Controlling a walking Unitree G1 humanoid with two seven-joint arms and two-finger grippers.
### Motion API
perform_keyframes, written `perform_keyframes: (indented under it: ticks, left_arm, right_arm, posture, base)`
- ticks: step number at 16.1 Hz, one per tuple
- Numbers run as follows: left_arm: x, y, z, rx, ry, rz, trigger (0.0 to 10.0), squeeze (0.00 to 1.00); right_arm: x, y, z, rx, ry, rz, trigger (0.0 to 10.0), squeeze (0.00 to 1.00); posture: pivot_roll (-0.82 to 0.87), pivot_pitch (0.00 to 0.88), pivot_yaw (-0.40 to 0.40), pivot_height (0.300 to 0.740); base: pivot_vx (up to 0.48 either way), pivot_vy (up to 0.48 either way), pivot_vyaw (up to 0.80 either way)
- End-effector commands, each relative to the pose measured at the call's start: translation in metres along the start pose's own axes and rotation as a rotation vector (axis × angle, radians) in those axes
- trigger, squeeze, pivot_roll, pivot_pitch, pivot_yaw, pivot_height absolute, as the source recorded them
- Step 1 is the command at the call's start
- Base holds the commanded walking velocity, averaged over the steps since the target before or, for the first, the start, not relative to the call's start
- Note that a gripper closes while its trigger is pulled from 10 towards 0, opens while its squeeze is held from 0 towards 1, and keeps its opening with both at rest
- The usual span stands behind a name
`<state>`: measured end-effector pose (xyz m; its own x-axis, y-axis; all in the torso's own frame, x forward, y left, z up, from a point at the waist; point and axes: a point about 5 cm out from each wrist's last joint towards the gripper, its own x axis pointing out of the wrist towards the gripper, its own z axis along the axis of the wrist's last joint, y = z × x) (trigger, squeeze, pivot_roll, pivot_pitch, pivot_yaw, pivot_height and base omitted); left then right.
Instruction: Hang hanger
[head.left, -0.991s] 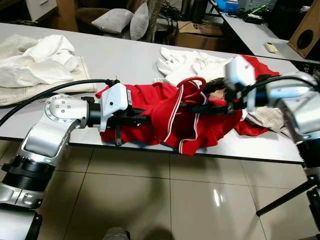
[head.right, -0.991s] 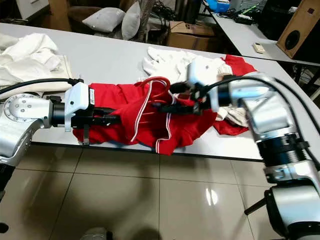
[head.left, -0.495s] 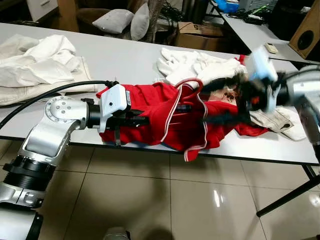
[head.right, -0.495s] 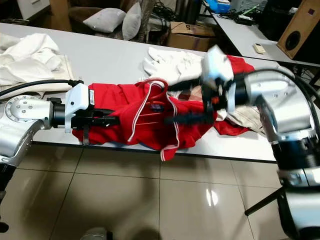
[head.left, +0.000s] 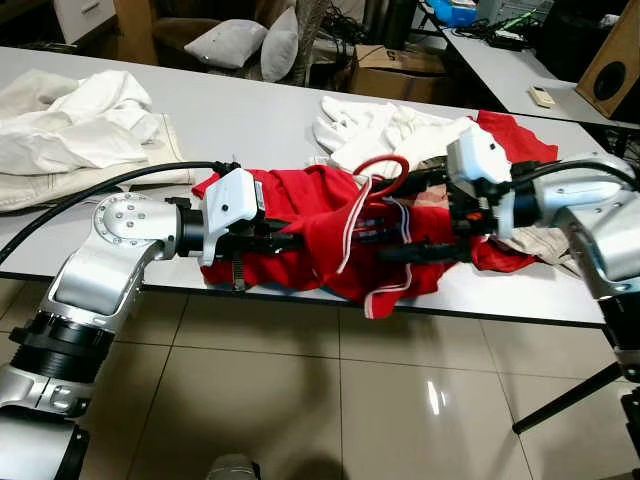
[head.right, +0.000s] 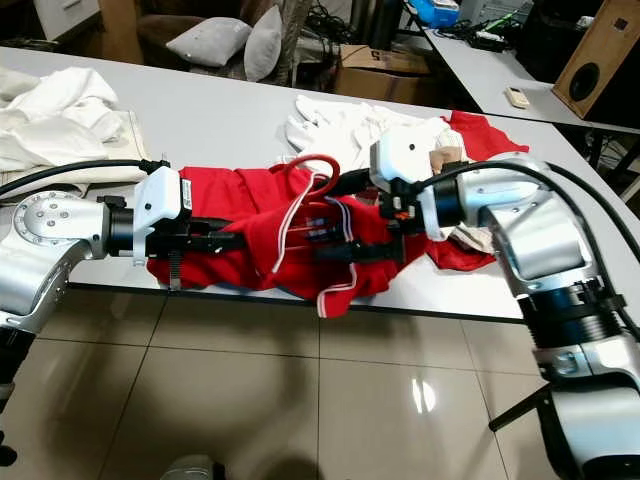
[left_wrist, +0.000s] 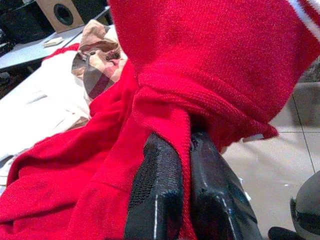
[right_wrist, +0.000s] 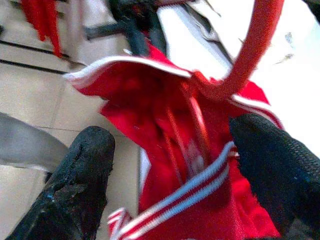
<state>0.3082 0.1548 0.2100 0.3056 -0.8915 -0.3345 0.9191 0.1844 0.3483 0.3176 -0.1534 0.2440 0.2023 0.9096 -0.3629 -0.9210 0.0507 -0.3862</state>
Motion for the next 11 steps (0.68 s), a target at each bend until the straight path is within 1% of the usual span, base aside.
perform_keyframes:
  ticks: [1,5,6,7,8,9,10,11]
  left_arm:
    - [0.003,-0.001,0.007,0.036,-0.010,-0.010,0.0,0.00]
    - [0.006,-0.001,0.013,0.047,-0.031,-0.024,0.0,0.00]
    - [0.007,-0.001,0.015,0.054,-0.036,-0.026,0.0,0.00]
    - [0.007,0.000,0.016,0.056,-0.038,-0.028,0.0,0.00]
    - [0.006,0.000,0.016,0.059,-0.035,-0.027,0.0,0.00]
    - [0.004,0.001,0.014,0.062,-0.023,-0.021,0.0,0.00]
    - [0.002,0.002,0.013,0.062,-0.015,-0.017,0.0,0.00]
    - [0.001,0.003,0.012,0.059,-0.013,-0.012,0.0,0.00]
  right_arm:
    - [-0.001,-0.004,0.002,-0.029,0.029,-0.017,10.0,0.00]
    - [0.004,0.000,-0.005,-0.022,0.046,0.011,10.0,0.00]
    - [0.004,0.000,-0.009,-0.023,0.070,0.014,5.2,0.00]
    - [0.003,0.001,-0.015,-0.043,0.122,0.021,3.1,0.00]
    - [0.001,0.001,-0.021,-0.072,0.179,0.020,2.7,0.00]
    - [-0.006,0.000,-0.026,-0.091,0.227,0.006,3.6,0.00]
    - [-0.011,-0.002,-0.026,-0.089,0.235,-0.008,4.0,0.00]
    - [-0.015,-0.003,-0.026,-0.088,0.234,-0.021,4.9,0.00]
  posture:
    - [0.11,0.000,-0.113,0.740]
    - [0.11,0.000,-0.105,0.740]
    - [0.11,0.000,-0.105,0.740]
    - [0.11,0.000,-0.105,0.740]
    - [0.11,0.000,-0.105,0.740]
    - [0.11,0.000,-0.105,0.740]
    - [0.11,0.000,-0.105,0.740]
    - [0.11,0.000,-0.105,0.740]
  base:
    - [0.000,0.000,0.00]
    - [0.000,0.000,0.00]
    - [0.000,0.000,0.00]
    - [0.000,0.000,0.00]
    - [0.000,0.000,0.00]
    - [0.000,0.000,0.00]
    - [0.000,0.000,0.00]
    - [0.000,0.000,0.00]
